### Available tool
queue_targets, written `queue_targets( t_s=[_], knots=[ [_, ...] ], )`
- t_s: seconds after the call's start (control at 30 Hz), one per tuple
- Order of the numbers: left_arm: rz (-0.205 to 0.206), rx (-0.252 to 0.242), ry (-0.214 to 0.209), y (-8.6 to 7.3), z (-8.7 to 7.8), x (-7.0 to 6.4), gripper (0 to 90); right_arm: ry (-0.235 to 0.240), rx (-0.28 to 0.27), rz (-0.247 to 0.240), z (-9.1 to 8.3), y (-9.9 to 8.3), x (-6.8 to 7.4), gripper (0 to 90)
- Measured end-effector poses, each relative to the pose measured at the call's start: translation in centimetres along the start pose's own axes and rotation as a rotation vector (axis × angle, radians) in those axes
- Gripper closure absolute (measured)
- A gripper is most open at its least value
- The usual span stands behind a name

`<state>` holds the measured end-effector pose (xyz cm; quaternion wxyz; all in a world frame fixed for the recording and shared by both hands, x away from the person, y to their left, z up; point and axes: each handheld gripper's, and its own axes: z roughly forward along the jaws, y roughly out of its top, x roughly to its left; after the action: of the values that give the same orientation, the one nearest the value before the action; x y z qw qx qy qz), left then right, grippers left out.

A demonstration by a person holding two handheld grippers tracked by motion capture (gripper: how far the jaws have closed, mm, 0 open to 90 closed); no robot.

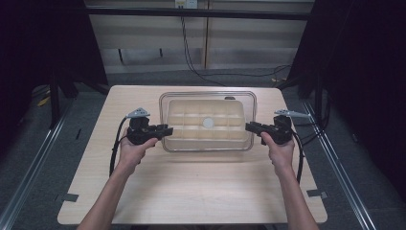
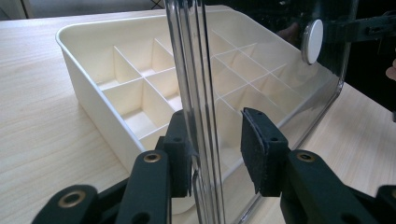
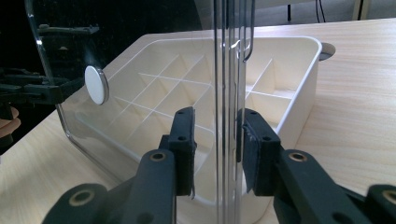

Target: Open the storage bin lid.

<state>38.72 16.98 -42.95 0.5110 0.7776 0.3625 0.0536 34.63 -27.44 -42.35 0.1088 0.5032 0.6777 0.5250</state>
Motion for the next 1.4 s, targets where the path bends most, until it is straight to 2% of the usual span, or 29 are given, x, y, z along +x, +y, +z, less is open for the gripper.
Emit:
queue_targets(
  t_s=[0.23, 0.3, 0.4, 0.6, 0.9, 1.2, 1.4],
  knots=[
    [-0.001, 0.009, 0.001, -0.3, 0.0, -0.8, 64.1, -0.015, 0.003, -0.012, -0.8, -0.2, 0.3, 68.7],
    [0.009, 0.017, 0.008, -0.3, -0.2, -0.9, 63.9, -0.013, -0.001, -0.011, -1.0, -0.2, 0.4, 69.1],
    [0.004, 0.009, -0.002, -0.2, -0.6, -1.0, 63.9, 0.019, -0.012, 0.016, -1.4, -0.5, 0.4, 70.5],
    [0.013, 0.011, 0.0, -0.4, -1.1, -1.3, 63.8, 0.029, -0.009, 0.013, -1.5, -0.7, 0.8, 70.7],
    [0.013, 0.005, -0.002, -0.5, -1.7, -1.8, 63.4, 0.031, -0.012, -0.011, -2.3, -0.9, 1.7, 71.0],
    [0.013, 0.005, -0.009, -0.6, -2.2, -2.4, 62.7, 0.025, -0.014, -0.004, -3.3, -1.1, 2.4, 71.3],
    [0.006, 0.007, -0.006, -0.8, -2.4, -2.6, 62.8, 0.033, -0.01, 0.01, -3.3, -1.3, 2.5, 71.3]
  ],
)
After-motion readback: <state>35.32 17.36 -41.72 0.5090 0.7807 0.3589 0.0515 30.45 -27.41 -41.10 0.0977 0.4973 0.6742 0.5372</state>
